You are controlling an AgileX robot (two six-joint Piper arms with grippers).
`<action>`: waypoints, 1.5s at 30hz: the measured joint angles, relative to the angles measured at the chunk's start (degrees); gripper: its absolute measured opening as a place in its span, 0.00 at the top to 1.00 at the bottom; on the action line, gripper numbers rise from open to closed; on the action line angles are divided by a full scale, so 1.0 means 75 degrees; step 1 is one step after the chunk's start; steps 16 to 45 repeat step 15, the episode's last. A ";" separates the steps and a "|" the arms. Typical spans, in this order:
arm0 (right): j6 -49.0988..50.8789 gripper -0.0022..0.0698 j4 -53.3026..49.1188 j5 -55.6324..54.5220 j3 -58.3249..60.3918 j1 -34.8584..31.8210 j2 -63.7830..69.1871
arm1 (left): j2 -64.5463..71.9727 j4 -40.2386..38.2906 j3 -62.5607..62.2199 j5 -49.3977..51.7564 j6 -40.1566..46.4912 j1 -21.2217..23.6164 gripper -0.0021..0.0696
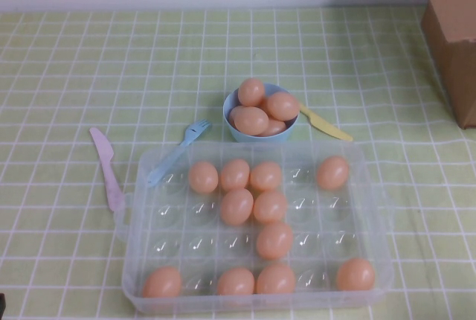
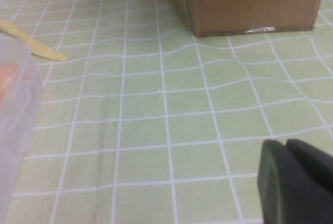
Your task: Take an egg out of the egg box
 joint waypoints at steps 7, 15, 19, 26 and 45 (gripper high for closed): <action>0.0000 0.99 0.0081 0.0029 0.0000 0.0000 0.0000 | 0.0000 0.0000 0.0000 0.0000 0.0000 0.0000 0.98; 0.0000 0.99 0.0092 0.0044 0.0000 0.0000 0.0000 | 0.0000 0.0000 0.0000 0.0000 0.0000 0.0000 0.98; 0.0000 0.99 0.0092 0.0044 0.0000 0.0000 0.0000 | 0.0000 0.0000 0.0000 0.0000 0.0000 0.0000 0.98; 0.0000 0.99 0.0092 0.0044 0.0000 0.0000 0.0000 | 0.0000 0.0000 0.0000 0.0000 0.0000 0.0000 0.98; 0.0000 0.99 0.0092 0.0044 0.0000 0.0000 0.0000 | 0.0000 0.0000 0.0000 0.0000 0.0000 0.0000 0.98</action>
